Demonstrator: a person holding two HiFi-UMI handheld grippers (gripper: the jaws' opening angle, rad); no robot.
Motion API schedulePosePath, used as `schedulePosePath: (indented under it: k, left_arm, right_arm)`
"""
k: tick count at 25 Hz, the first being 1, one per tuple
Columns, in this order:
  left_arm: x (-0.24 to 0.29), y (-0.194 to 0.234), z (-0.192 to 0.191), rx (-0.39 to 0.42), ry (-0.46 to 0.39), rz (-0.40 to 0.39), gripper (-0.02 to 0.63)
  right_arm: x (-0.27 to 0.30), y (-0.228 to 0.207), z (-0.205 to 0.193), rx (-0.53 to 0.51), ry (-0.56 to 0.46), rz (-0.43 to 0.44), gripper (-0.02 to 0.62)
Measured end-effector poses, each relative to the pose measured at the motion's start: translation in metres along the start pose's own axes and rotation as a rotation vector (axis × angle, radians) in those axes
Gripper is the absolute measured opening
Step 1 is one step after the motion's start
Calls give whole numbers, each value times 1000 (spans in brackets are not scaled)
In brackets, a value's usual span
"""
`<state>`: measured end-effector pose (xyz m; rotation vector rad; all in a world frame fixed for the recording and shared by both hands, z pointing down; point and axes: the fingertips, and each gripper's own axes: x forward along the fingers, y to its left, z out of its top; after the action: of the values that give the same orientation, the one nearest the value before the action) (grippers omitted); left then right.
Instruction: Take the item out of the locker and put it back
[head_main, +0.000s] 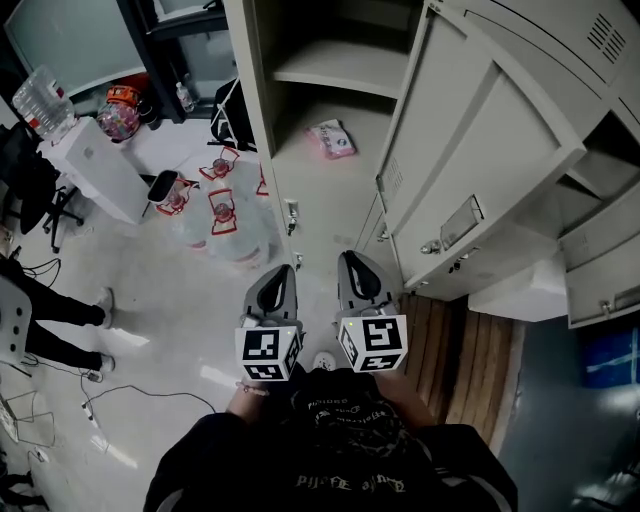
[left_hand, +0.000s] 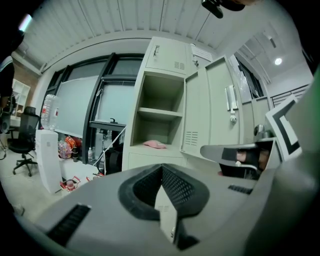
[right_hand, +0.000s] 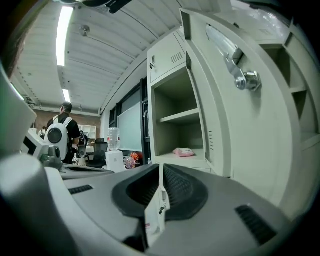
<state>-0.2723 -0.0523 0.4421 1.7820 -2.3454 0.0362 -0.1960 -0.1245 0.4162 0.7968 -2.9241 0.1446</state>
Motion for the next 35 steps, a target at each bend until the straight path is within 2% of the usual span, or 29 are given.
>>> schedulePosePath:
  k: [5,12,16,25,35]
  left_arm:
    - [12,5,8,9,-3,4,8]
    - [35,26,15,12,6,-3,8]
    - [50,37,23,12,12,-26,8]
    - [90,60,37,20,14,-64,8]
    - [127,79,44,41,27,-85,8]
  right_arm:
    - [12,-4,4,8,3,-3,8]
    - [37,-19,16,22,-5,-57,11]
    - [58,-22,24,39,-2,-58,92]
    - [120,-35,41,22,10,-67,140]
    - [184,-52,39,-45,66,-84,150]
